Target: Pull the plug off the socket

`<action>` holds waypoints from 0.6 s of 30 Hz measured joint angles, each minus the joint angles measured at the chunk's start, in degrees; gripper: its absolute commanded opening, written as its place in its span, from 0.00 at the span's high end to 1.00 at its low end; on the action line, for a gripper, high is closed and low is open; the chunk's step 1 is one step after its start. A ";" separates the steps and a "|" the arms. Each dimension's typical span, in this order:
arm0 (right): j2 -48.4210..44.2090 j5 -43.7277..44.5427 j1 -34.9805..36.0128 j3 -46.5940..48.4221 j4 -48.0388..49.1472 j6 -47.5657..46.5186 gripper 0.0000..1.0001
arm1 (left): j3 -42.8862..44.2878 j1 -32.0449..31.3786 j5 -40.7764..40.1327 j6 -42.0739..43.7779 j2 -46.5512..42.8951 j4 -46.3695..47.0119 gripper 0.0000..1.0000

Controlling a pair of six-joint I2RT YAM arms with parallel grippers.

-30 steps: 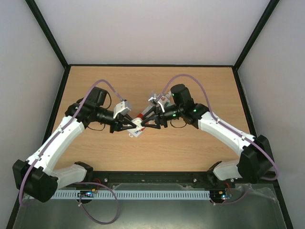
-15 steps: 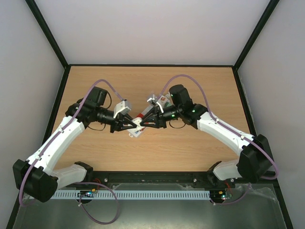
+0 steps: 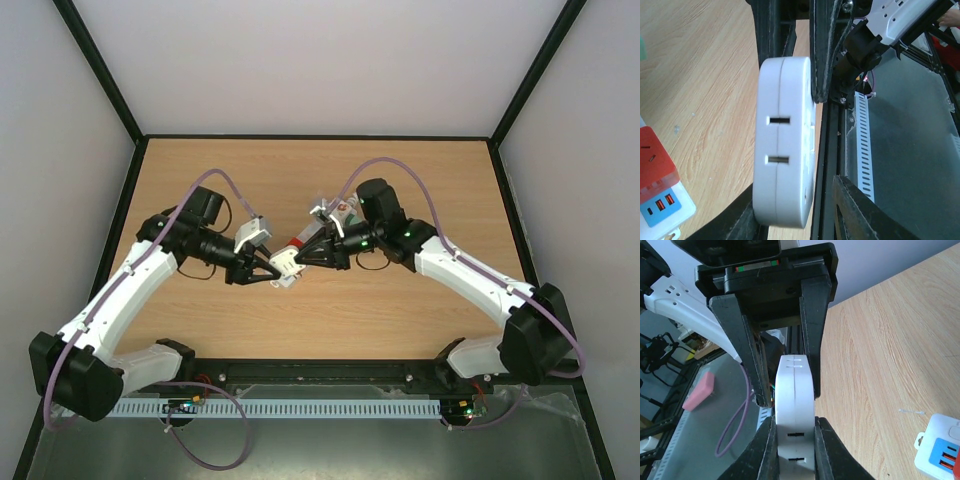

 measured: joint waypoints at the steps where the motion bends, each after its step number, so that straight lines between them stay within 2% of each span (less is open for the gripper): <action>1: -0.11 -0.04 -0.04 -0.11 0.04 -0.02 0.90 | 0.00 0.28 0.17 0.28 0.00 -0.55 0.63; 10: -1.09 -0.11 -0.17 -0.76 0.04 -1.22 0.90 | 0.00 0.57 1.57 0.15 -0.11 -0.90 0.69; 18: -1.92 -0.13 -0.17 -1.86 0.04 -2.51 0.90 | 0.00 1.07 2.49 -1.53 -0.11 -0.15 0.68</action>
